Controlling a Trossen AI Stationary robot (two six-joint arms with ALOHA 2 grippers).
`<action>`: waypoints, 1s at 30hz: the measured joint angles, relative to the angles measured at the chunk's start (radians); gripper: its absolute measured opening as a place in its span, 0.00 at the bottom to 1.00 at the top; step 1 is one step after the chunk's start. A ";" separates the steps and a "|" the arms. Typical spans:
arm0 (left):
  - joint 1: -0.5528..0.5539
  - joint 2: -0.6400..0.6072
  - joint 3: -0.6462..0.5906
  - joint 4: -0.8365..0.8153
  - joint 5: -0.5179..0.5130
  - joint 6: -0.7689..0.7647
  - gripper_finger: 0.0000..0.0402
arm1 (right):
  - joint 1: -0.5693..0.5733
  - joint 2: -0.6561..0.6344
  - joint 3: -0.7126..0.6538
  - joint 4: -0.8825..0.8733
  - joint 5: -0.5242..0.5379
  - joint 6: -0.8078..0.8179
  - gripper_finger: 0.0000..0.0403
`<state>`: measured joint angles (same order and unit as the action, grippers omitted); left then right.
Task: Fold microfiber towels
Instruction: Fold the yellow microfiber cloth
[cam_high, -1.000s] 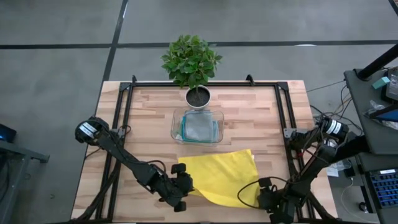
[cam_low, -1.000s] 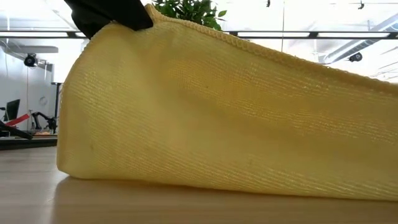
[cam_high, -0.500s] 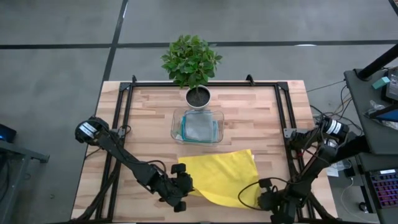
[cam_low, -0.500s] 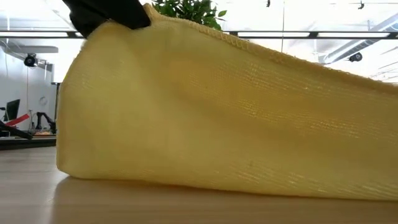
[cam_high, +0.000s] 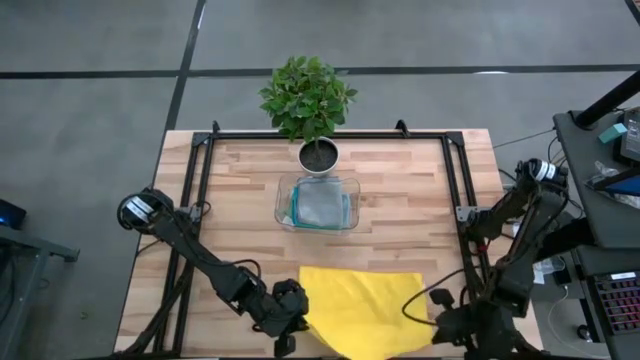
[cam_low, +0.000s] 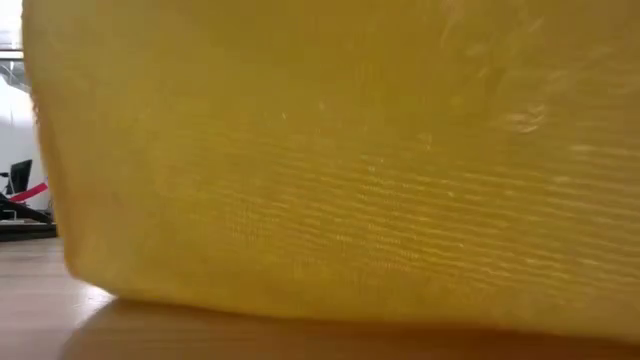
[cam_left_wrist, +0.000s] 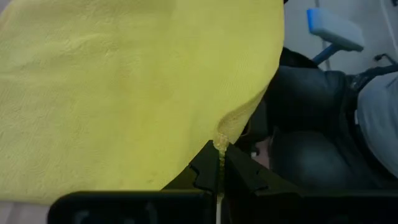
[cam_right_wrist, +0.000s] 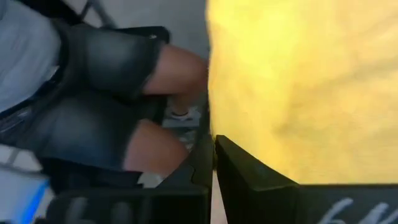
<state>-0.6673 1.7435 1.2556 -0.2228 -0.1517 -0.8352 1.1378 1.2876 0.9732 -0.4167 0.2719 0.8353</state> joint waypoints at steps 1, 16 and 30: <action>0.001 0.000 -0.002 -0.004 -0.002 0.001 0.00 | -0.007 -0.009 -0.009 -0.003 0.010 -0.003 0.02; 0.108 -0.019 -0.019 -0.289 -0.073 0.002 0.00 | -0.177 -0.020 -0.066 -0.433 0.069 0.147 0.02; 0.238 -0.013 -0.040 -0.336 -0.092 0.014 0.00 | -0.267 -0.021 -0.069 -0.581 0.061 0.098 0.02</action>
<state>-0.4295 1.7302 1.2158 -0.5583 -0.2433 -0.8215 0.8709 1.2671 0.9043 -0.9980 0.3327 0.9331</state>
